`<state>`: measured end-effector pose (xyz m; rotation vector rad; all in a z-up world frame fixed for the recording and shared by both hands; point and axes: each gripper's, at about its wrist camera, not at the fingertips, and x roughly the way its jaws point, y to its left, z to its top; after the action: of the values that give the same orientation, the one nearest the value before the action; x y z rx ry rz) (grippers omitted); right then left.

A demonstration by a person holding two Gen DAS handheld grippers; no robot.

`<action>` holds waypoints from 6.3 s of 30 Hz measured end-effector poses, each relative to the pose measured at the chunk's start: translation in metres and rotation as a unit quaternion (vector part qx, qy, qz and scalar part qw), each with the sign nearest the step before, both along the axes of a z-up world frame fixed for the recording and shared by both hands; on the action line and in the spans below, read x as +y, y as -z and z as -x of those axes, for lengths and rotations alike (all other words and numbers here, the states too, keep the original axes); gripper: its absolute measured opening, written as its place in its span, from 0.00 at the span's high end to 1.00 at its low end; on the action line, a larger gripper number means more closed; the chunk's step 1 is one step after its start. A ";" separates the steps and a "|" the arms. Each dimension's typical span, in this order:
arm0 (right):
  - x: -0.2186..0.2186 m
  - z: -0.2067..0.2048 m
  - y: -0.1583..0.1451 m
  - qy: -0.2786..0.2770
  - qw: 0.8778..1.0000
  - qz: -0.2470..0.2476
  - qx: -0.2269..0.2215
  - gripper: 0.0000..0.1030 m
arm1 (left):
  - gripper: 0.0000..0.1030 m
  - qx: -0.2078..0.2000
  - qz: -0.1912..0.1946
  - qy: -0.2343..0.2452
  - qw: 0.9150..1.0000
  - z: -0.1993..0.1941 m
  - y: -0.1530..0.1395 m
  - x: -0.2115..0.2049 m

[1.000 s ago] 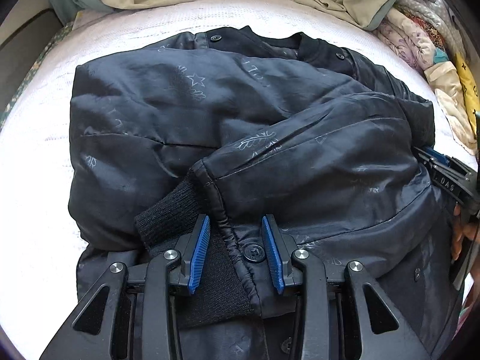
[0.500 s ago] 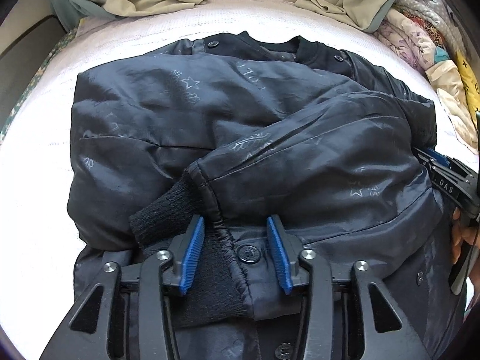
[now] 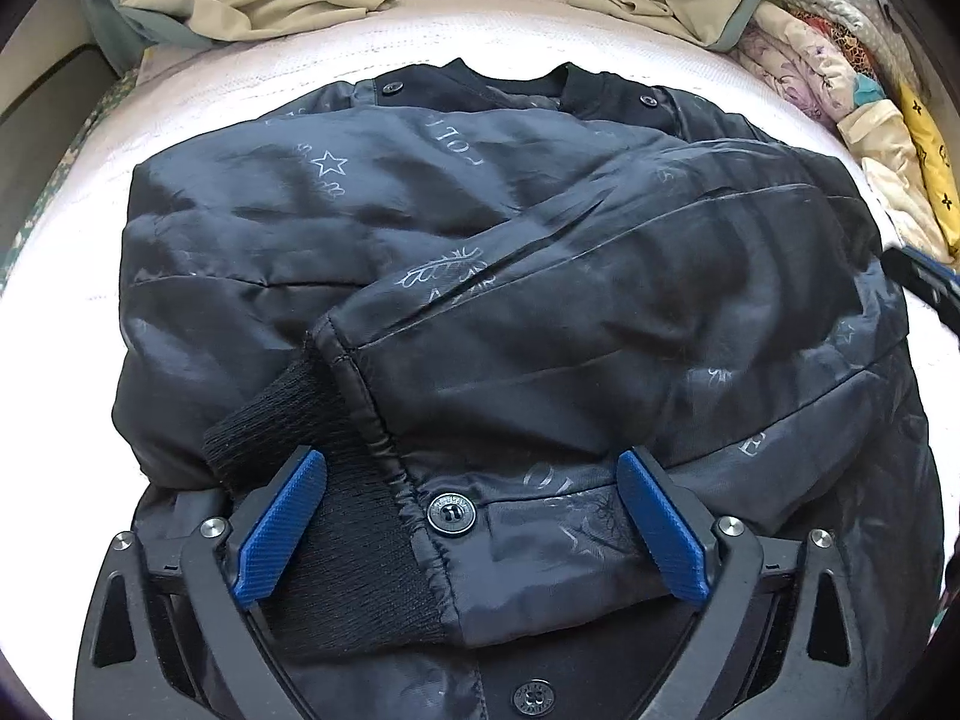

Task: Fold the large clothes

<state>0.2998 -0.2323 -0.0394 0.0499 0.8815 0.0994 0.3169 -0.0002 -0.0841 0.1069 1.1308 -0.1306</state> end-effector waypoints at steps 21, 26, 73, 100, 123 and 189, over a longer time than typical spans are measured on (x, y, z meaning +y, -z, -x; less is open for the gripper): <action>0.031 0.003 0.077 -0.027 0.996 0.082 0.023 0.45 | 0.00 -0.004 -0.016 0.012 1.000 -0.004 0.015 -0.003; 0.032 0.003 0.083 -0.032 0.996 0.084 0.021 0.45 | 0.00 -0.021 -0.016 0.011 1.000 0.002 0.020 -0.004; -0.082 0.124 -0.049 0.034 0.981 -0.155 0.114 0.25 | 0.04 0.006 0.130 -0.049 0.990 0.104 -0.096 0.120; -0.127 0.262 0.062 0.072 0.899 -0.368 0.226 0.25 | 0.07 0.112 0.286 -0.118 0.944 0.236 -0.007 0.173; -0.103 0.259 0.075 0.004 0.885 -0.393 0.250 0.85 | 0.82 0.152 0.342 -0.037 0.927 0.240 0.007 0.144; -0.097 0.250 0.071 0.014 0.888 -0.408 0.210 0.91 | 0.82 0.090 0.378 -0.089 0.917 0.261 -0.009 0.171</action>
<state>0.0494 -0.3298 -0.1100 0.9030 1.2211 0.4423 0.0559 0.1707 -0.0747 -0.7105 1.1967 -0.4129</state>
